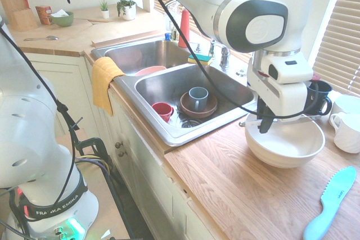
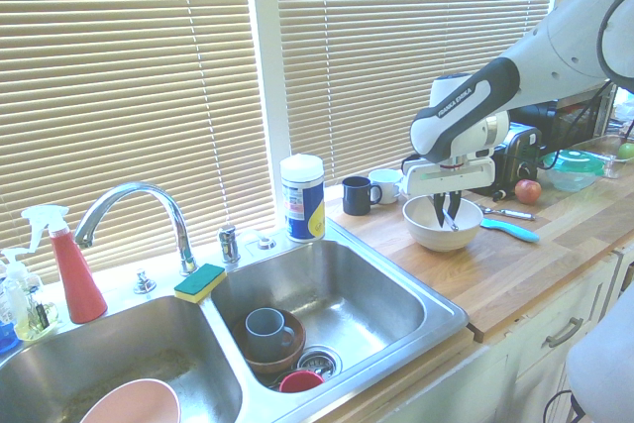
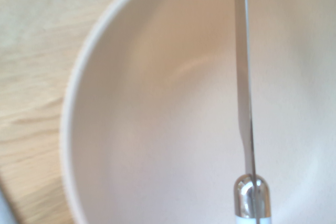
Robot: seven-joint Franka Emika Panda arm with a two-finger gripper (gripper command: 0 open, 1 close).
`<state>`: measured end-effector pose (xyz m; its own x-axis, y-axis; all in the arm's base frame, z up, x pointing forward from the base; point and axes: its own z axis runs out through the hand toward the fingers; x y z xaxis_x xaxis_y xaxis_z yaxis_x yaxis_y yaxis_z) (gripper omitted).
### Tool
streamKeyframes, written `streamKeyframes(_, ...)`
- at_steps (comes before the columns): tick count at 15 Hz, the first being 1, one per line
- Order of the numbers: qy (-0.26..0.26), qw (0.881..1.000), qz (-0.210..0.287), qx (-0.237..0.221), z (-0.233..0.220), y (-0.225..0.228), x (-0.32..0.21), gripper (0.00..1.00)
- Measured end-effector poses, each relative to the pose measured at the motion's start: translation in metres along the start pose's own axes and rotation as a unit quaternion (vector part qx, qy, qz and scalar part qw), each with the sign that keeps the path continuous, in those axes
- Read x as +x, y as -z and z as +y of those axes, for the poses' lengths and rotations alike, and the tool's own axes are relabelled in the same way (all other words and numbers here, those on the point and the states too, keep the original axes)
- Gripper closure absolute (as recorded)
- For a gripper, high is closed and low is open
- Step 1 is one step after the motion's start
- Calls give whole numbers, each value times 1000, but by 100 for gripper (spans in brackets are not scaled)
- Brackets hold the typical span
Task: Put the knife into the sink
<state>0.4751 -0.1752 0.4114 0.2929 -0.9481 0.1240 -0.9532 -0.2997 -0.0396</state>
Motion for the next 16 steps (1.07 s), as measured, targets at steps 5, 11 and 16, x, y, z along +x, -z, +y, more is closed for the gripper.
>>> streamKeyframes(5,60,997,4,52,-30,85,-55,100)
streamKeyframes(11,171,984,-6,56,-64,44,-198,100)
streamKeyframes(16,209,976,-16,55,-52,-33,-269,100)
